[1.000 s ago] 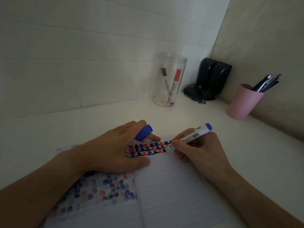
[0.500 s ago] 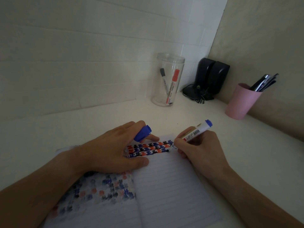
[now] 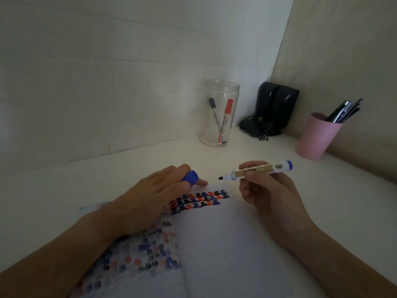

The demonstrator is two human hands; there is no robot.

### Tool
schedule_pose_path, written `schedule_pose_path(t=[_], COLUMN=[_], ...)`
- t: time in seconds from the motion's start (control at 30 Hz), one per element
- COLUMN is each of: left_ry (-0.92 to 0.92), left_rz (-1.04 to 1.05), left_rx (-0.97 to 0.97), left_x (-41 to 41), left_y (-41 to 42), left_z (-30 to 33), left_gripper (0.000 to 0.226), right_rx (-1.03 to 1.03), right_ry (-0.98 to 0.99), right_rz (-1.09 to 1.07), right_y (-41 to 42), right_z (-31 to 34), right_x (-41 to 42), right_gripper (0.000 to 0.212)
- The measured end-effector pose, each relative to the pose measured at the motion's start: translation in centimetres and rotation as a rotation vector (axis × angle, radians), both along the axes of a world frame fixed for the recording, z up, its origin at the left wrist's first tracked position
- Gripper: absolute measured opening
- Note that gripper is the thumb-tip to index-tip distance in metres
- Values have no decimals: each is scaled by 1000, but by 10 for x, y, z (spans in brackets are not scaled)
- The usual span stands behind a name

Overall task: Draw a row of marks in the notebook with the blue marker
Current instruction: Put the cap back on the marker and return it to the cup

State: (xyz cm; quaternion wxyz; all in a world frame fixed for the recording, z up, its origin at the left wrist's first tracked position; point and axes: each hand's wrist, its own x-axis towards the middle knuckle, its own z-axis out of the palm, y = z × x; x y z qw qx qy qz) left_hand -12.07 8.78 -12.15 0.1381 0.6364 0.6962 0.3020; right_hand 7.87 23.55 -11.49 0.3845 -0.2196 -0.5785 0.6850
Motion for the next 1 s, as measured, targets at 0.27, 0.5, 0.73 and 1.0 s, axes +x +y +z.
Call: schedule_pose_path(t=[0.27, 0.5, 0.73, 1.0], left_ry=[319, 320, 311, 364], left_rz=[129, 143, 151, 98], left_rx=[250, 378, 430, 458], left_x=[1, 1, 3, 10], left_y=[3, 6, 5, 5], left_z=[1, 4, 7, 10], left_gripper=[30, 33, 32, 32], right_rx=[-30, 16, 40, 122], right_ry=[7, 63, 54, -43], right_rz=[23, 86, 59, 113], right_y=[0, -4, -4, -10], right_z=[0, 4, 4, 6], right_x=[0, 2, 1, 2], right_gripper=[24, 16, 29, 24])
